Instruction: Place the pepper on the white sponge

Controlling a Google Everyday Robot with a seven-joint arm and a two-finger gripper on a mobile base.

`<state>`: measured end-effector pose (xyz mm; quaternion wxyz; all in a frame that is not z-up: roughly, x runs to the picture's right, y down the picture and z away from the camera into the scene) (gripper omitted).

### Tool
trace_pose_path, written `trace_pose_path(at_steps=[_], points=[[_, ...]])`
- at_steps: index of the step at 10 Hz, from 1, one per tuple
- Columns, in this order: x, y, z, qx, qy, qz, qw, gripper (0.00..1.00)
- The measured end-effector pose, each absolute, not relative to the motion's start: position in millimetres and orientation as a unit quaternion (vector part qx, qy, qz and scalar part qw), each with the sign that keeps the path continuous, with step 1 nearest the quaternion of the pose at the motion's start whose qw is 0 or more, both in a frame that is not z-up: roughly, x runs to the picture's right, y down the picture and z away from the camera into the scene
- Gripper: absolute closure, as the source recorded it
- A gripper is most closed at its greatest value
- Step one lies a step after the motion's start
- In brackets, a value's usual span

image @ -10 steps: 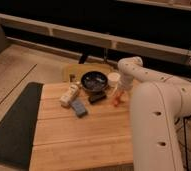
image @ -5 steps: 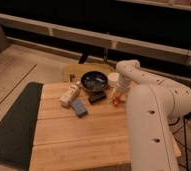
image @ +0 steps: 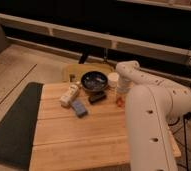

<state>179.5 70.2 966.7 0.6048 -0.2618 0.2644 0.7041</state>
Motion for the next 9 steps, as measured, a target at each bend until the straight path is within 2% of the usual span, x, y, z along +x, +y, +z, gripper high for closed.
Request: trace_pose_path(at_steps=[2, 5, 9], points=[[174.3, 59.5, 951.5, -0.256, 0.268, 0.712, 0.597, 1.0], [149.2, 47.1, 909.8, -0.249, 0.28, 0.718, 0.587, 1.0], [60.4, -4.9, 873.7, -0.249, 0.239, 0.663, 0.664, 1.0]])
